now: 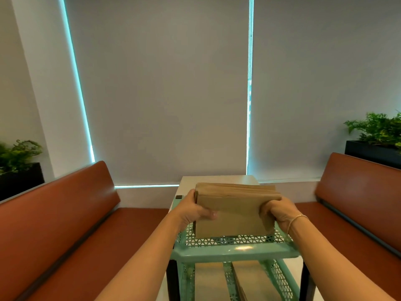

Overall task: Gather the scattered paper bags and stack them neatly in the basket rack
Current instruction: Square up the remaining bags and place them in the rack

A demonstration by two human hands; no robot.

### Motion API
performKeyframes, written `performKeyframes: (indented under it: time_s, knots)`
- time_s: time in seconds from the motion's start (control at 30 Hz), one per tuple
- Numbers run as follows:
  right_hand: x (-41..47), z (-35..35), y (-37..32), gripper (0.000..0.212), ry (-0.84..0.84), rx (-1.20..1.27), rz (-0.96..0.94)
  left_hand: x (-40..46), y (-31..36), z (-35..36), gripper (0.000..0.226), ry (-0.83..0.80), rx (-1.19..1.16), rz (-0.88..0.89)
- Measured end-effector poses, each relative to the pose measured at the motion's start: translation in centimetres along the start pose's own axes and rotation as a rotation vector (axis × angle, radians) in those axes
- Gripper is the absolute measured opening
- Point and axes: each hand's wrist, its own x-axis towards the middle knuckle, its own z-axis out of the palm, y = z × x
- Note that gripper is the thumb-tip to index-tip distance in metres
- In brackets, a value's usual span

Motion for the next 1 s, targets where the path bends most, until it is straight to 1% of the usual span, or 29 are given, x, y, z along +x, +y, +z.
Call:
performKeyframes:
  time_s: [0.07,0.1,0.2,0.27,0.33,0.37,0.47,0.57,0.67,0.83,0.9,0.93,1.0]
  knots:
    - [-0.2,0.0,0.4,0.034,-0.007,-0.059,-0.007,-0.2,-0.3,0.1,0.084,0.006,0.048,-0.037]
    - [-0.3,0.0,0.4,0.034,-0.024,-0.072,-0.009,-0.2,-0.4,0.1,0.09,0.005,0.063,-0.043]
    - [0.0,0.0,0.0,0.034,-0.053,-0.08,-0.016,-0.3,-0.2,0.2,0.118,0.022,0.102,-0.039]
    - [0.3,0.1,0.0,0.044,-0.048,-0.066,-0.013,-0.5,0.0,0.3,0.123,0.024,0.099,-0.032]
    - [0.4,0.3,0.2,0.052,-0.043,-0.054,0.0,-0.6,0.1,0.5,0.12,0.007,0.076,-0.033]
    - [0.4,0.4,0.3,0.052,-0.044,-0.055,0.005,-0.6,0.1,0.6,0.117,-0.007,0.054,-0.039]
    - [0.4,0.4,0.3,0.045,-0.05,-0.078,0.005,-0.5,0.0,0.6,0.114,-0.029,0.002,-0.058]
    - [0.5,0.3,0.4,0.037,-0.025,-0.142,0.004,-0.2,-0.2,0.3,0.116,-0.055,-0.008,-0.073]
    - [0.4,0.2,0.4,0.034,-0.024,-0.185,0.012,-0.2,-0.1,0.4,0.116,-0.059,-0.001,-0.073]
    - [0.2,-0.2,0.5,0.033,-0.015,-0.153,0.034,0.0,-0.1,0.5,0.117,-0.041,0.002,-0.083]
    - [0.1,-0.2,0.7,0.033,-0.019,-0.164,0.018,0.2,0.1,0.3,0.121,-0.038,0.073,-0.101]
    - [0.0,-0.2,0.6,0.032,-0.019,-0.174,0.003,0.2,0.4,0.1,0.124,-0.018,0.147,-0.098]
    - [-0.3,-0.3,0.0,0.028,0.002,-0.226,-0.039,0.2,1.4,-0.1,0.13,0.085,0.392,-0.033]
